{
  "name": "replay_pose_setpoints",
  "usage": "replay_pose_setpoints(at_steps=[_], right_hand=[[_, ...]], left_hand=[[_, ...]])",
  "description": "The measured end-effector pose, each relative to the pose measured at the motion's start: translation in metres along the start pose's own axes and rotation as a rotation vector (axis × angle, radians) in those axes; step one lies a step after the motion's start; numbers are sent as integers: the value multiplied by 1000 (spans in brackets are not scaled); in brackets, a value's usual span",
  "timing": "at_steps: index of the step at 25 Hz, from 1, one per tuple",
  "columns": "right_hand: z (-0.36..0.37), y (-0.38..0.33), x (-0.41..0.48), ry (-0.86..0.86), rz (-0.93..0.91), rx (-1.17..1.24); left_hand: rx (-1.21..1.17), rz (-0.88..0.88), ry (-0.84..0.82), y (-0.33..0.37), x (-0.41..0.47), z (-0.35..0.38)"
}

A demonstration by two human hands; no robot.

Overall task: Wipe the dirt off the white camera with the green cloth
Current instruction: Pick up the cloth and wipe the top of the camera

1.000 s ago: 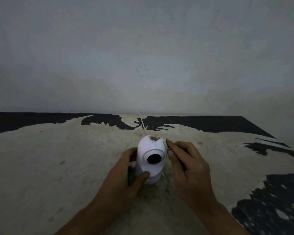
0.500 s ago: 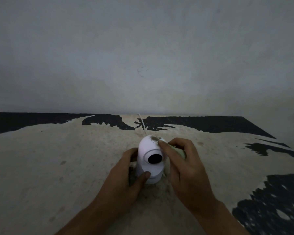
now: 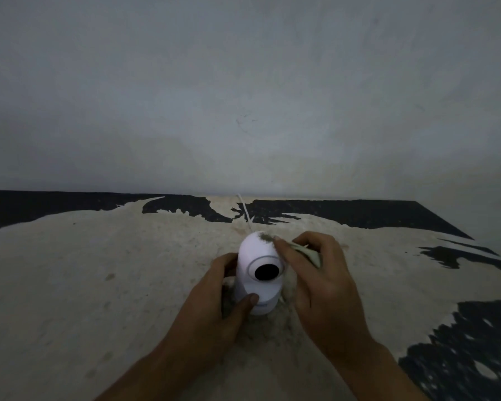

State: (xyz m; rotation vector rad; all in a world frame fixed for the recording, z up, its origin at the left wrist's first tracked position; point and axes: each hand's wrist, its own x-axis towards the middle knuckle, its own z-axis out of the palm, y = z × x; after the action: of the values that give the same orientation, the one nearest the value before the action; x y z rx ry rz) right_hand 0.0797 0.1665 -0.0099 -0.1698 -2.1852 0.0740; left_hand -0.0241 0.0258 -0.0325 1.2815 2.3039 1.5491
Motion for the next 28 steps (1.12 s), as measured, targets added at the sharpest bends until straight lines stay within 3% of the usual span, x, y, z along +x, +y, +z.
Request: replay_pose_setpoints(at_steps=[3,7,13,19,24,28], right_hand=[[2,-4,-3,4,18,13],[11,-14,-7,-25,-133,-2],[-2,2,1,3,119,27],[5,-17,-2,-39,-44,62],[6,-1,-3,5,108,192],[6,-12,-5,38,80,266]], left_hand=[[10,-9,-6,0,1,0],[0,-74,14,2,2,1],[-13,-15,-4,-1,-1,0],[-17,-45,9,2,1,2],[-14,-3,12,1,0,1],[7,-33,19,1,2,3]])
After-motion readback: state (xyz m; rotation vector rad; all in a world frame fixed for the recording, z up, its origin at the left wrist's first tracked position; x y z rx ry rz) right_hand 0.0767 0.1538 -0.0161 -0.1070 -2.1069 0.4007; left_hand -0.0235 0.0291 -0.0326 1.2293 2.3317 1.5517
